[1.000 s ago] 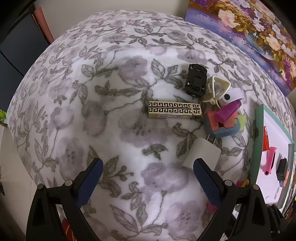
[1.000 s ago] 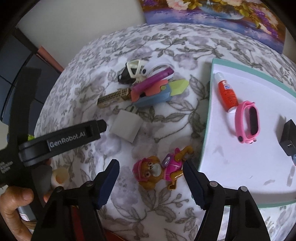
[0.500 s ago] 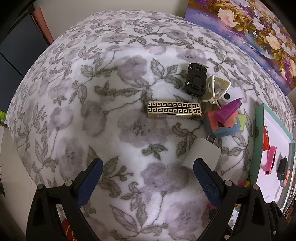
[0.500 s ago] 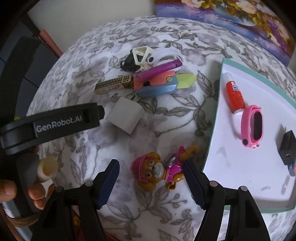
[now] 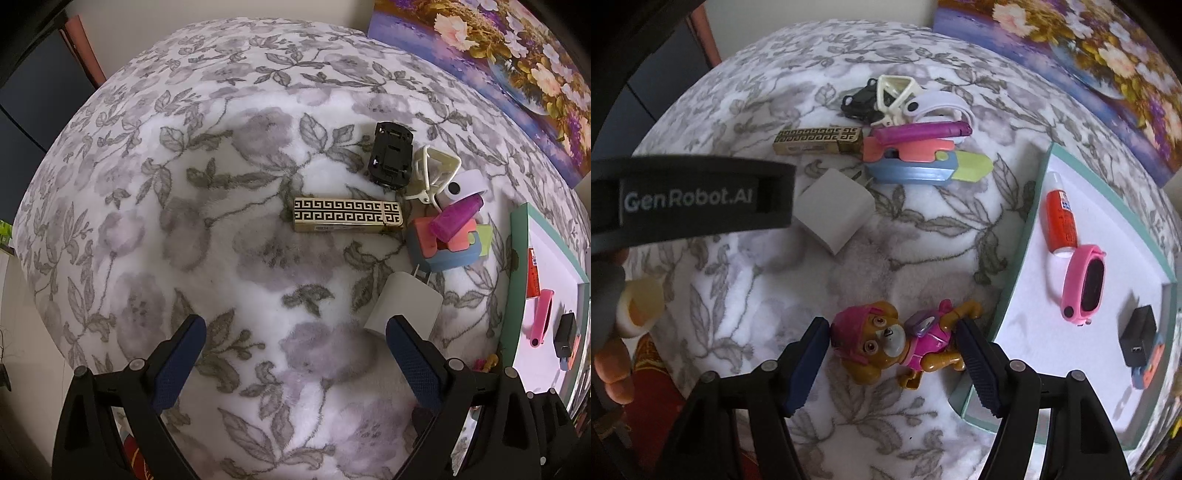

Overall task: Organize rigid objects
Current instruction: 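Move the left tool to the white cube adapter while the right approaches the dog figure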

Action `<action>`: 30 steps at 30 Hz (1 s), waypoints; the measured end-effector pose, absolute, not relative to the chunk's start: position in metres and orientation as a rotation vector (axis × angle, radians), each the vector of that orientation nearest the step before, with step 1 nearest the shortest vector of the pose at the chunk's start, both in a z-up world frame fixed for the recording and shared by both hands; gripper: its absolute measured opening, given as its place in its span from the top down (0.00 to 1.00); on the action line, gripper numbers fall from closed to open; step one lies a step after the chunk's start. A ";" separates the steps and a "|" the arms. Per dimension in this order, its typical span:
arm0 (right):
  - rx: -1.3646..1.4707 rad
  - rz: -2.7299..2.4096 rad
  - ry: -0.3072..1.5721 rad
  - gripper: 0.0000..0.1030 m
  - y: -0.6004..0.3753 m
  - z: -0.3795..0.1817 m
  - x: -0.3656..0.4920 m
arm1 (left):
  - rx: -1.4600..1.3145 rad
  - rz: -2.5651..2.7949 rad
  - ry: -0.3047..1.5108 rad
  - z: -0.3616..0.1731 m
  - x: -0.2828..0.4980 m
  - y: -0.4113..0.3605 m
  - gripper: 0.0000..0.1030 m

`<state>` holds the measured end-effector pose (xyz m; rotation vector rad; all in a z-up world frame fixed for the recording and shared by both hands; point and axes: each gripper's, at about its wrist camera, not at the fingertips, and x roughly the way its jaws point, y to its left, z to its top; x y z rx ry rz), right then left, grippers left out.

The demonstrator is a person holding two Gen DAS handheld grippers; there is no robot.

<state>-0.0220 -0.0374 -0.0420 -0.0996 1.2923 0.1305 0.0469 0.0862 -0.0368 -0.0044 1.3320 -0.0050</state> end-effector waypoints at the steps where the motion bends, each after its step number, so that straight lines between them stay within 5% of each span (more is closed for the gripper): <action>1: -0.105 0.132 1.291 0.29 -0.037 -0.042 -0.022 | -0.005 -0.005 1.332 -0.037 0.047 0.086 0.05; 7: -0.103 0.140 1.280 0.30 -0.035 -0.042 -0.022 | -0.014 -0.005 1.336 -0.039 0.047 0.086 0.05; 12: -0.016 0.144 1.237 0.44 -0.045 -0.031 -0.020 | -0.018 -0.006 1.339 -0.040 0.047 0.086 0.05; 30: 0.110 0.129 1.195 0.46 -0.059 -0.029 -0.006 | -0.052 -0.116 1.355 -0.050 0.062 0.062 0.05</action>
